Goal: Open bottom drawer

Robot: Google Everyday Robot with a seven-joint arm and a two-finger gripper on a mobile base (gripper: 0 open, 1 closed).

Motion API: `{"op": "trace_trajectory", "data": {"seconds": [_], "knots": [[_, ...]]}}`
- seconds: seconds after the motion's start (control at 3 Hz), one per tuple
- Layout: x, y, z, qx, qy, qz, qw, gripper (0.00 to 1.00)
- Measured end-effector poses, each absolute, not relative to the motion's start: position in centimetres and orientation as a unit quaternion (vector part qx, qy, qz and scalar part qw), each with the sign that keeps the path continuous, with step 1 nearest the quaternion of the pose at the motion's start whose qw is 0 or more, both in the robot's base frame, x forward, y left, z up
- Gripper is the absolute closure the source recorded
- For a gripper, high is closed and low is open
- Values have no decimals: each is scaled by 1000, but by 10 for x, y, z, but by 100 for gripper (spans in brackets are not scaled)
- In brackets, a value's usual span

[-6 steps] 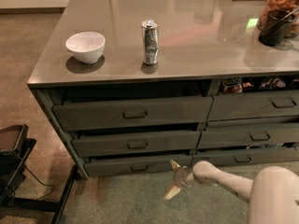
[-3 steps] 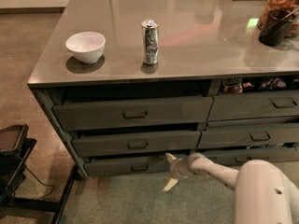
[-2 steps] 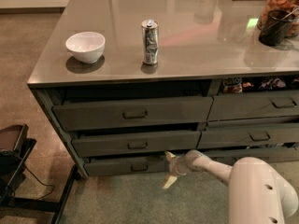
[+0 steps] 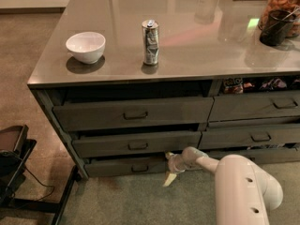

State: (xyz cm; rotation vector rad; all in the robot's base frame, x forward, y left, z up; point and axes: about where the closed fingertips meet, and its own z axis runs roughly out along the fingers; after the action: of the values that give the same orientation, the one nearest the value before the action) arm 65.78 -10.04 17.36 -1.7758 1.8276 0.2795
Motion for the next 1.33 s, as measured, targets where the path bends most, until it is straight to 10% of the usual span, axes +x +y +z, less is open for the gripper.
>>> {"op": "trace_trajectory", "data": {"seconds": [0.67,1.33], "knots": [[653,-101,168,-663,687,106,279,3],[634,-106,172,-666,688,116,263,49]]}}
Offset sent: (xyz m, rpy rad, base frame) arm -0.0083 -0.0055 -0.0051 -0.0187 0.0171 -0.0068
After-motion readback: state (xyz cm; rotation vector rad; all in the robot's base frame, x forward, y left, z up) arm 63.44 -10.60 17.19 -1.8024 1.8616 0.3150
